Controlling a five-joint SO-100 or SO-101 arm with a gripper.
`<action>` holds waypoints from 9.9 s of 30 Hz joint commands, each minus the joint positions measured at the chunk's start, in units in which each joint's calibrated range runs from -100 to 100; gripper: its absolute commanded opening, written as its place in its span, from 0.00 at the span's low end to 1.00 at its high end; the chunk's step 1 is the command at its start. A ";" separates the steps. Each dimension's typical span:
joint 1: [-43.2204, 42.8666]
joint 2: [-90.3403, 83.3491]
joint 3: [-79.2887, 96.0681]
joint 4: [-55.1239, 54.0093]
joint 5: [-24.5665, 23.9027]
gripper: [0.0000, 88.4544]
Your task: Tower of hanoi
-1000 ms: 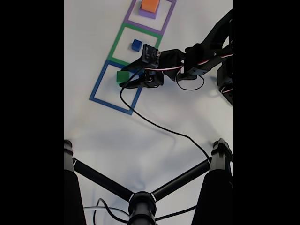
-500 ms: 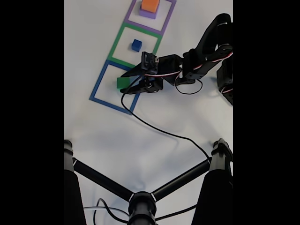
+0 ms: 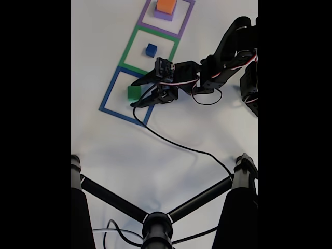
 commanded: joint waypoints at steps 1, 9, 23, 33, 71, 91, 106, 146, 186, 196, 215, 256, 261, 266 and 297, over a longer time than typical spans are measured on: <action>-0.07 -4.94 0.18 -0.60 0.98 0.27; 2.52 -36.75 1.72 32.35 0.98 0.23; 17.85 -69.52 -26.81 114.26 0.98 0.02; 24.71 -69.84 -38.26 130.36 0.98 0.08; 28.83 -34.18 25.99 7.01 0.98 0.29; 27.53 0.99 9.54 -16.86 0.98 0.29; 25.40 7.56 5.36 -18.00 0.98 0.24; 20.98 -61.27 9.81 59.46 0.98 0.04; 6.18 -66.32 10.27 58.81 0.98 0.05; 0.69 -47.73 12.90 32.67 0.98 0.05; 0.69 -16.88 1.09 9.60 0.98 0.06; -1.29 -8.54 1.00 3.53 0.98 0.17; -0.60 -8.06 0.91 3.45 0.98 0.19; -0.22 -9.10 0.91 3.13 0.98 0.20; 23.34 -56.30 -59.61 133.52 0.98 0.00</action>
